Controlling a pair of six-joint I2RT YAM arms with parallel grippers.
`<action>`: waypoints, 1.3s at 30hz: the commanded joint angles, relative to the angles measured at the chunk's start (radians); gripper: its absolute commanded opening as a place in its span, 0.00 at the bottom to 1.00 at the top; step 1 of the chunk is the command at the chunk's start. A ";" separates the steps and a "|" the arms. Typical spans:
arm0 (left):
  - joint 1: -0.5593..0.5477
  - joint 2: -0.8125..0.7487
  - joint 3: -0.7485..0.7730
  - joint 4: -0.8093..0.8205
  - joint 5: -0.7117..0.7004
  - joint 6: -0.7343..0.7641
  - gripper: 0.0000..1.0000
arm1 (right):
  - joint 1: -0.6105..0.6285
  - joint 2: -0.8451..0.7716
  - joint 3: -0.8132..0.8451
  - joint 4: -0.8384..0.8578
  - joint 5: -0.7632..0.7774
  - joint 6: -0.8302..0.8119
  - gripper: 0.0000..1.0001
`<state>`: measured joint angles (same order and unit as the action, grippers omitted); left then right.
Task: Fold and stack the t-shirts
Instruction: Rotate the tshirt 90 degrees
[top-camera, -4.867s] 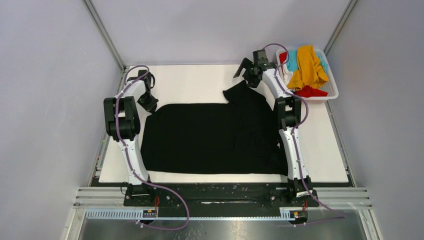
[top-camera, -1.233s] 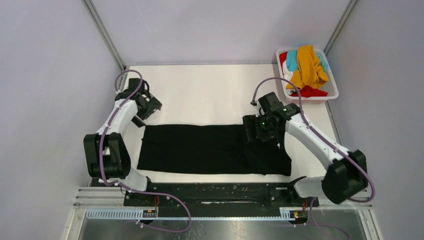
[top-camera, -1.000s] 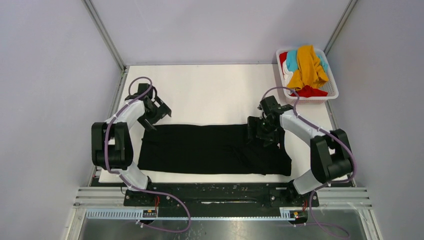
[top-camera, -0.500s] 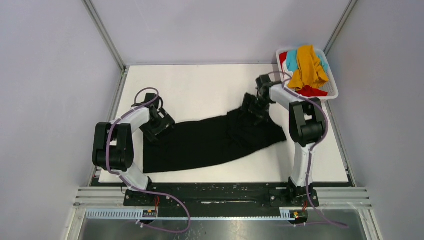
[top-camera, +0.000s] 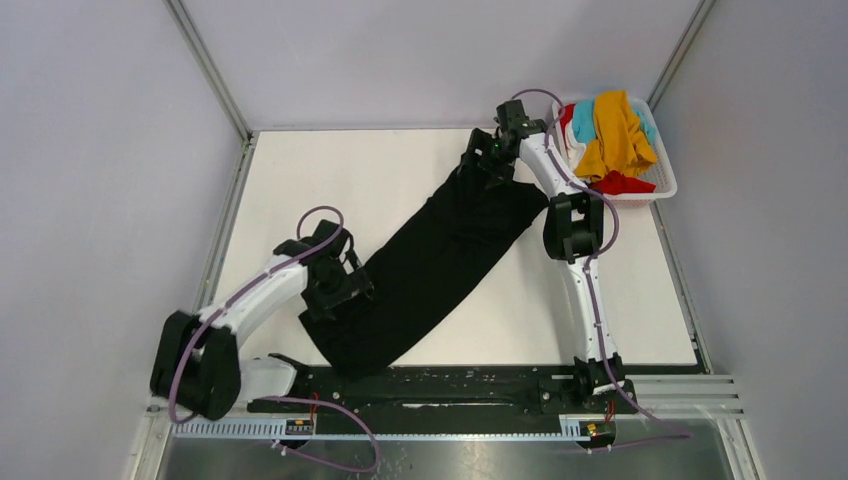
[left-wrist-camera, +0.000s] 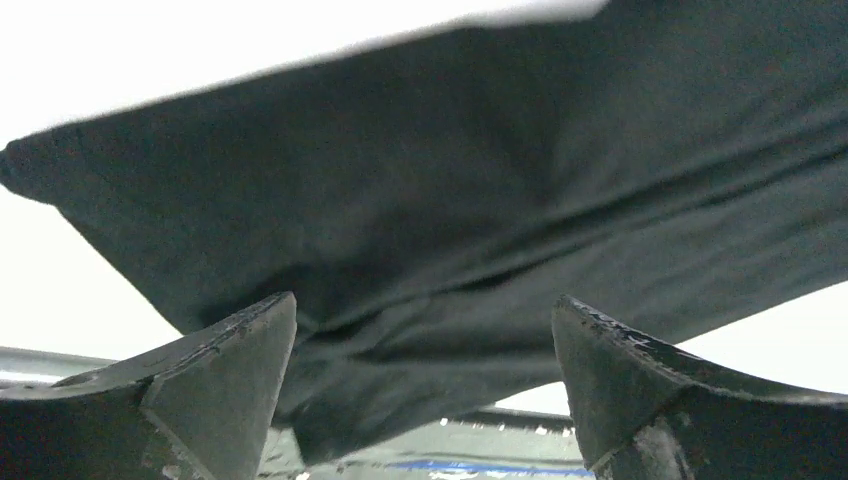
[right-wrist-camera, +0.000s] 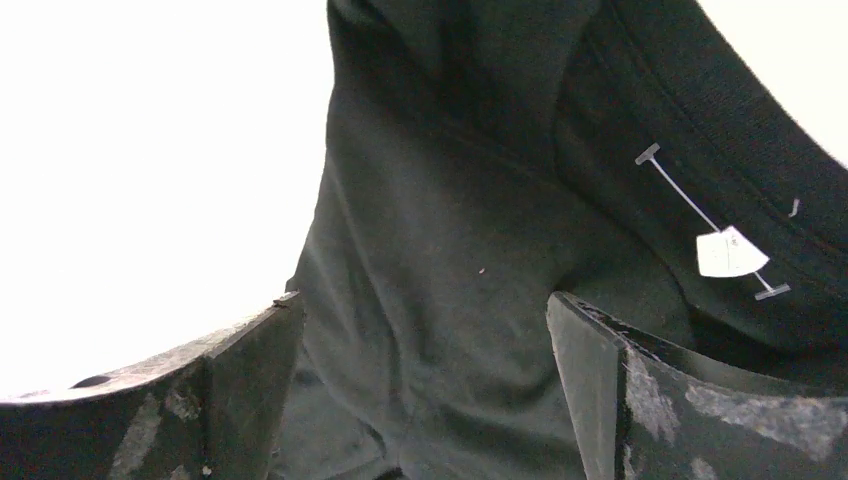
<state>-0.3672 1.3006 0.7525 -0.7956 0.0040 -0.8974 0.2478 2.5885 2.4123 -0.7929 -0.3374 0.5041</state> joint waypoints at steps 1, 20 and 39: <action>-0.002 -0.174 0.064 -0.176 -0.031 0.086 0.99 | 0.001 -0.062 0.103 -0.111 0.035 -0.070 0.99; -0.060 0.209 0.129 0.275 0.418 0.341 0.99 | 0.139 -0.531 -0.925 0.200 0.042 -0.031 0.99; -0.222 0.557 0.385 0.522 0.444 0.075 0.99 | 0.067 0.097 0.144 -0.093 -0.013 0.003 0.99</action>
<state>-0.5327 1.8198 1.0946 -0.3706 0.4660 -0.7475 0.3241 2.6568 2.5137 -0.8734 -0.3065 0.4759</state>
